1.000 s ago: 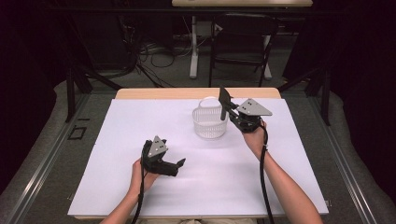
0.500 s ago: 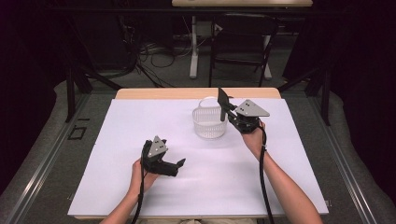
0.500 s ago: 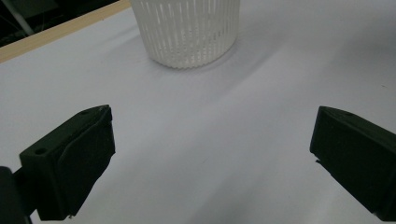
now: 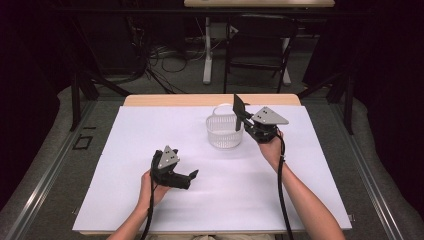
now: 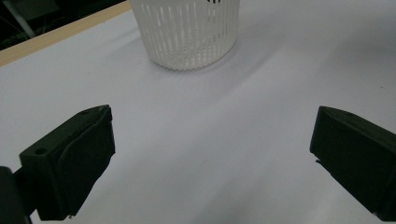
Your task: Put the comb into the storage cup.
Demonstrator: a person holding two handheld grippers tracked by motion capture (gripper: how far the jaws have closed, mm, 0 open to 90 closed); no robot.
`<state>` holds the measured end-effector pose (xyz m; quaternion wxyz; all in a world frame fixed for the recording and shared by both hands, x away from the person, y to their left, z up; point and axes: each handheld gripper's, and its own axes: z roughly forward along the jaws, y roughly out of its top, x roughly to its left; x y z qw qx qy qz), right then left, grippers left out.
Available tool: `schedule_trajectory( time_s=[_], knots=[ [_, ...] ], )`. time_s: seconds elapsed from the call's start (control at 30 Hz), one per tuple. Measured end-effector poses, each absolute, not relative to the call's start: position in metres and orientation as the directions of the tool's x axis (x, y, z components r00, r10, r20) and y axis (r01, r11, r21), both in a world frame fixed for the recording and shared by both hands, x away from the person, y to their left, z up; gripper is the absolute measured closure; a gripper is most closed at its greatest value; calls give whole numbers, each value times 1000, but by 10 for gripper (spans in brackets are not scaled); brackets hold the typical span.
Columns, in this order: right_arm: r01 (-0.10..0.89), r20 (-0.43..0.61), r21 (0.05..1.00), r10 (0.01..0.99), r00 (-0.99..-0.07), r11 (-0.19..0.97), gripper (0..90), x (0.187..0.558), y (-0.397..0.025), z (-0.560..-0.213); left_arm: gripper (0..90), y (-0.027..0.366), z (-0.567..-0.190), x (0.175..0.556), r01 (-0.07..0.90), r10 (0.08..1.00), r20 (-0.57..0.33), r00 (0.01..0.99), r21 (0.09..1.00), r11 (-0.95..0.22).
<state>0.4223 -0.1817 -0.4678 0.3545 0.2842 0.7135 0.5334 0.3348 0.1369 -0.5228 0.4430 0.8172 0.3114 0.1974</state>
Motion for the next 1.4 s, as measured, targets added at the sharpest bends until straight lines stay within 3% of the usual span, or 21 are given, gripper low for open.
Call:
schedule_trajectory(
  time_s=[0.6, 1.4],
  knots=[
    [109, -67, 980, 792, -607, 166, 835, 431, -192, -472, 2, 136, -524, 335, 333, 680, 45, 732, 847, -415],
    [213, -8, 963, 803, -596, 168, 824, 442, -192, -483, 2, 135, -524, 335, 335, 679, 44, 733, 845, -416]
  ],
)
